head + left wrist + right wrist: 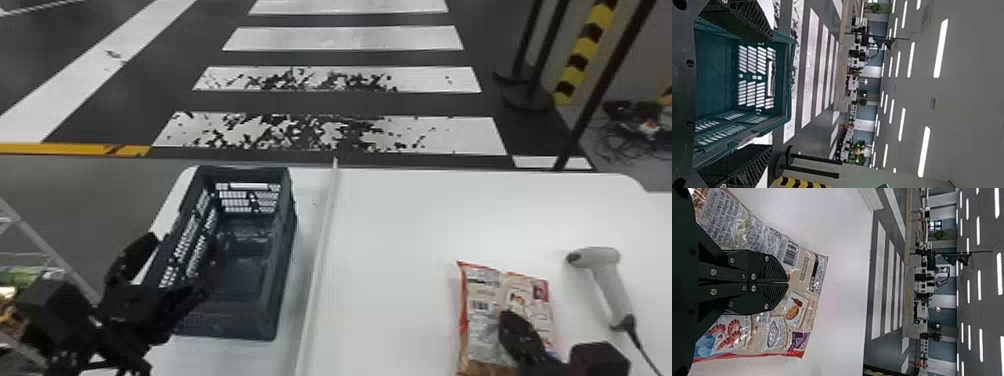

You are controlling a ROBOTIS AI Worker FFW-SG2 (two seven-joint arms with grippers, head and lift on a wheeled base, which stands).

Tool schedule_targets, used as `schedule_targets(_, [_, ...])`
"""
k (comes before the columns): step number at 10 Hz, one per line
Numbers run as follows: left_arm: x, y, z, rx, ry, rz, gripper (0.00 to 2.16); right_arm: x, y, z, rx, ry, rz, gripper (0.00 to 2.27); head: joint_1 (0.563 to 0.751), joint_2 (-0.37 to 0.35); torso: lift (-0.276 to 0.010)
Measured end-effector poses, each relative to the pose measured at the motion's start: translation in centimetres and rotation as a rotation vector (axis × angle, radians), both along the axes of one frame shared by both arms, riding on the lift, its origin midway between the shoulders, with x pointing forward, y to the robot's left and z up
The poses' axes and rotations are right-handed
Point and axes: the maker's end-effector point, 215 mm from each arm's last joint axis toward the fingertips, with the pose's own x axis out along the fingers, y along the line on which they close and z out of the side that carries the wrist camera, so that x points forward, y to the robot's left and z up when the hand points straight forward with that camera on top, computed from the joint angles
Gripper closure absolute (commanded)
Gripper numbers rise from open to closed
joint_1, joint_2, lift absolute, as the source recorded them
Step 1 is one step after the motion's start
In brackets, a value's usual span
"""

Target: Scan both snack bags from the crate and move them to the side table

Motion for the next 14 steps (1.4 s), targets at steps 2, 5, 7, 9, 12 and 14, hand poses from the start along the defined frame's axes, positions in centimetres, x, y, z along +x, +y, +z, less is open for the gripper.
schedule_targets(2, [0.0,0.0,0.1,0.001,-0.001,0.000,0.03,0.2,-0.1,0.7,-0.010,-0.018,0.010,2.24,0.695,0.090,-0.095])
schedule_targets(5, [0.1,0.0,0.2,0.001,-0.004,0.001,0.03,0.9,-2.3,6.2,-0.034,-0.040,0.025,0.00,0.695,0.066,-0.095])
schedule_targets(7, [0.1,0.0,0.2,0.001,-0.005,0.001,0.03,2.1,-6.0,8.6,-0.063,-0.037,0.013,0.00,0.695,0.014,-0.095])
schedule_targets(9, [-0.1,0.0,-0.1,0.003,0.002,-0.002,0.03,3.9,-11.3,8.7,-0.072,-0.009,-0.015,0.00,0.695,-0.057,-0.095])
schedule_targets(12, [-0.3,0.6,-1.2,0.011,0.021,0.003,0.03,5.9,-18.4,4.9,-0.069,0.079,-0.065,0.00,0.695,-0.137,-0.095])
schedule_targets(14, [-0.5,0.9,-2.2,0.021,0.035,0.008,0.03,6.8,-21.0,3.3,-0.057,0.110,-0.070,0.00,0.695,-0.162,-0.095])
